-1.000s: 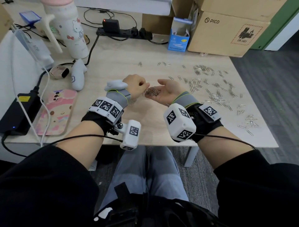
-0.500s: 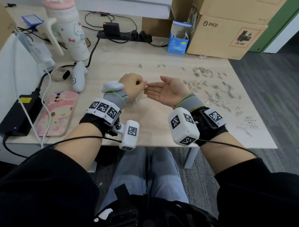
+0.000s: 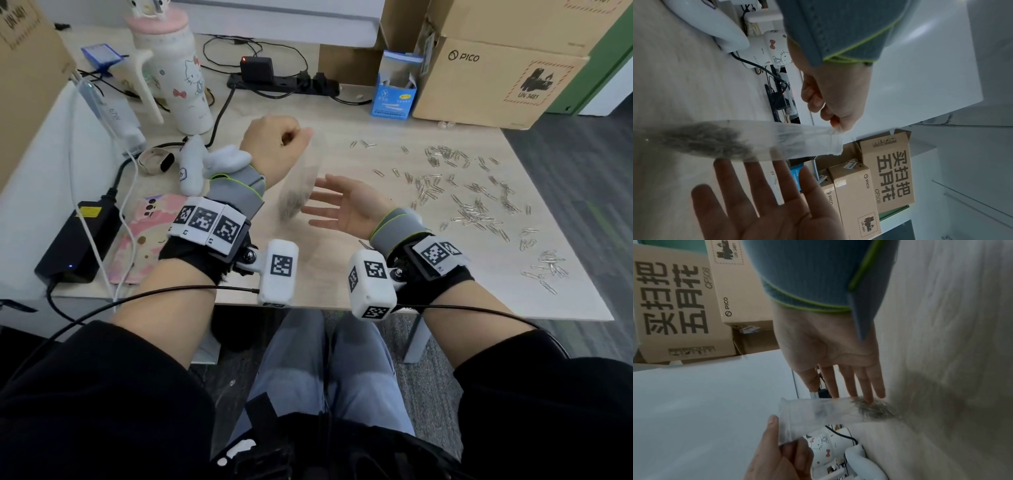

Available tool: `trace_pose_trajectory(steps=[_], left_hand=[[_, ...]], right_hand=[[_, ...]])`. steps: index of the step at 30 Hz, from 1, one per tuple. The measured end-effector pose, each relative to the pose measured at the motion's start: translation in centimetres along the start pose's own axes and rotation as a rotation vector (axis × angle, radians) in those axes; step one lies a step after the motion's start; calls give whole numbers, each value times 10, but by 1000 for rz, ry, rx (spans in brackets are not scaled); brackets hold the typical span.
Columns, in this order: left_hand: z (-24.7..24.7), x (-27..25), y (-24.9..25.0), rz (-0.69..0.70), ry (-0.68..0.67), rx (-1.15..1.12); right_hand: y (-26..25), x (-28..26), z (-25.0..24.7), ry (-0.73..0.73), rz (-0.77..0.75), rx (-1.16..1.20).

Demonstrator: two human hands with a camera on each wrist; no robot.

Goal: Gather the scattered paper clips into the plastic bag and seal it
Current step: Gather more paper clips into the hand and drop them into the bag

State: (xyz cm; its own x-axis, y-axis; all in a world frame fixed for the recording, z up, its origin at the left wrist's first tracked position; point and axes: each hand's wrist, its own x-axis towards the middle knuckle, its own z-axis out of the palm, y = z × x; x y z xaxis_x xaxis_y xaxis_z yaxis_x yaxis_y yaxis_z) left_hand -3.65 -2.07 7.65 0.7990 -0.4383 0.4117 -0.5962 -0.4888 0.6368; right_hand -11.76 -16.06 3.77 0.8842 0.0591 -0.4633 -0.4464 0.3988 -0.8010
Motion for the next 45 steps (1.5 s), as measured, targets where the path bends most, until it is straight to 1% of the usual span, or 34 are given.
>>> trace_pose_trajectory(steps=[3, 6, 10, 13, 16, 19, 22, 25, 29, 33, 35, 38, 41, 43, 44, 45], left_hand=[[-10, 1, 2, 8, 11, -6], [-20, 3, 3, 24, 34, -8], [-26, 2, 2, 16, 26, -16], [-19, -3, -4, -21, -51, -34], [-3, -9, -9, -68, -146, -29], [19, -12, -7, -84, -245, -5], [43, -12, 6, -83, -332, 45], [58, -14, 16, -120, -346, 113], [76, -15, 34, -117, -359, 85], [101, -13, 52, -101, -362, -35], [111, -14, 56, -91, -408, -64], [136, -17, 66, -35, -563, 28], [160, -23, 73, 5, -749, 157], [170, -30, 73, 29, -850, 275], [175, -35, 71, 33, -876, 313], [182, -39, 71, 36, -891, 339]], right_hand=[[1, 4, 14, -78, -38, 84], [1, 8, 25, -168, -43, 141], [1, 12, 37, -219, -43, 159], [6, 14, 38, -192, -32, 130], [12, 13, 27, -137, -13, 102], [14, 4, 6, -53, -31, 126], [15, -8, -21, 12, -73, 146], [15, -17, -37, 43, -92, 157], [13, -35, -63, 110, -129, 97], [10, -59, -97, 268, -206, 53], [10, -70, -109, 368, -262, 8], [11, -90, -139, 620, -359, -149], [17, -110, -171, 932, -448, -436], [22, -120, -189, 1125, -411, -683], [24, -123, -198, 1196, -352, -794], [26, -127, -207, 1245, -262, -887]])
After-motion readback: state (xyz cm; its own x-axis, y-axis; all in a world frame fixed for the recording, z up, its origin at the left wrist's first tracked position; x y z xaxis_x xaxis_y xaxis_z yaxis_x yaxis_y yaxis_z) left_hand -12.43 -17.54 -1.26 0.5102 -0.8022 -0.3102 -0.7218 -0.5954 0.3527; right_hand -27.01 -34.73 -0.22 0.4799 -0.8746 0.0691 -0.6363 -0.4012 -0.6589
